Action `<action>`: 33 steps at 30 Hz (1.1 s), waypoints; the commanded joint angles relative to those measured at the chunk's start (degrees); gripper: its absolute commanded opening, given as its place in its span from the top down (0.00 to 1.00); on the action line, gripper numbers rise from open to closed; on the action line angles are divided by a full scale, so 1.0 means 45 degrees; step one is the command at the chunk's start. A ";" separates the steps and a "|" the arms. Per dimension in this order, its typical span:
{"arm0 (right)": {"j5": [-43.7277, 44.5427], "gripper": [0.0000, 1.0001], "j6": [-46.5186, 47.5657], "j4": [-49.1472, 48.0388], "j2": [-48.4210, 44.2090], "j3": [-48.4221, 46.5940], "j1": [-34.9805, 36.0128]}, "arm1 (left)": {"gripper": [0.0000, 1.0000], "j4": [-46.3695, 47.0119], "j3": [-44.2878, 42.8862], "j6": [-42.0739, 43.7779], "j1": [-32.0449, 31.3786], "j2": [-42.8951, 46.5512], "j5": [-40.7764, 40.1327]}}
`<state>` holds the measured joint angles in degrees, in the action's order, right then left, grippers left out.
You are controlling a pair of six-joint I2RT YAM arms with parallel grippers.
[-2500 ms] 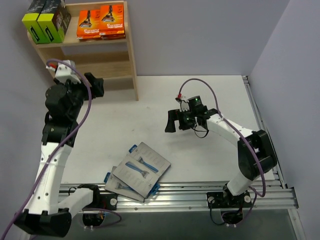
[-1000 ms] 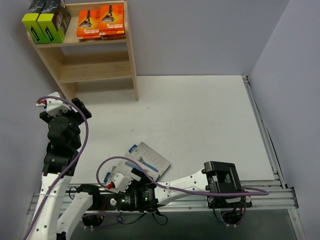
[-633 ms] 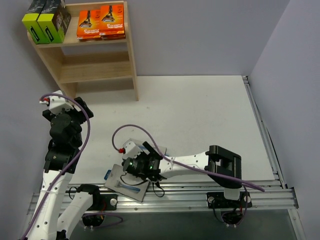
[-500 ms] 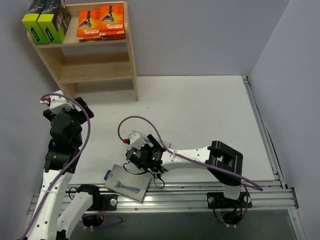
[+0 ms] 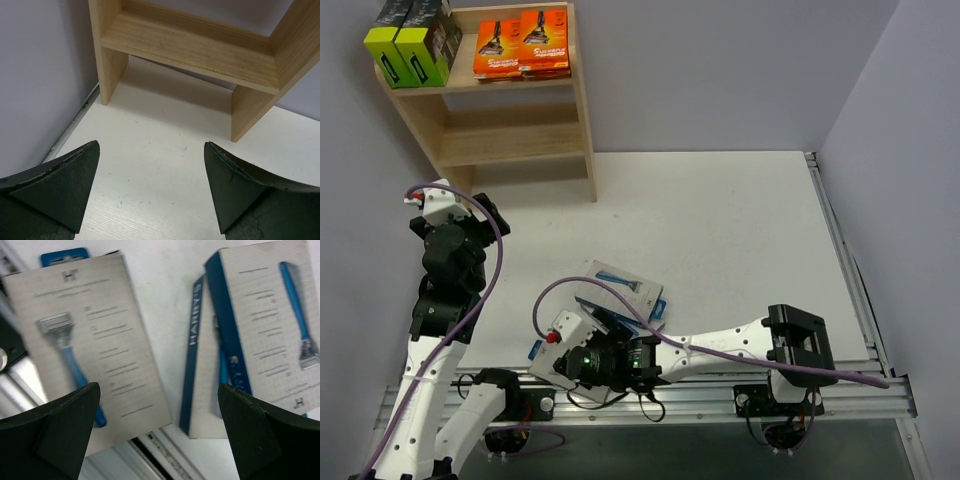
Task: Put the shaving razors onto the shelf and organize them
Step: Grab a shaving razor with the right arm
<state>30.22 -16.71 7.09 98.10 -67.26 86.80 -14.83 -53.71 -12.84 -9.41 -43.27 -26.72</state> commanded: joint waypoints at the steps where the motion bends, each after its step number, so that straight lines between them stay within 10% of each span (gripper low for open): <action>1: -0.0463 0.00 -0.0388 0.0416 -0.0376 -0.0053 0.0708 | 0.06 0.0093 -0.0310 0.0002 0.0001 0.0005 0.0098; 18: -0.0586 0.00 -0.1443 -0.0815 0.1771 0.0476 0.1941 | 0.06 0.0092 -0.0271 -0.0017 0.0060 -0.0034 0.0312; 33: -0.0366 0.08 -0.1074 -0.1224 0.1558 0.0222 -0.2645 | 0.06 0.0131 -0.0232 -0.0018 0.0040 -0.0092 0.0586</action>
<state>27.57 -23.29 1.41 106.56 -65.21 78.78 -14.85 -53.71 -12.84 -9.32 -43.64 -24.99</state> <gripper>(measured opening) 0.920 0.941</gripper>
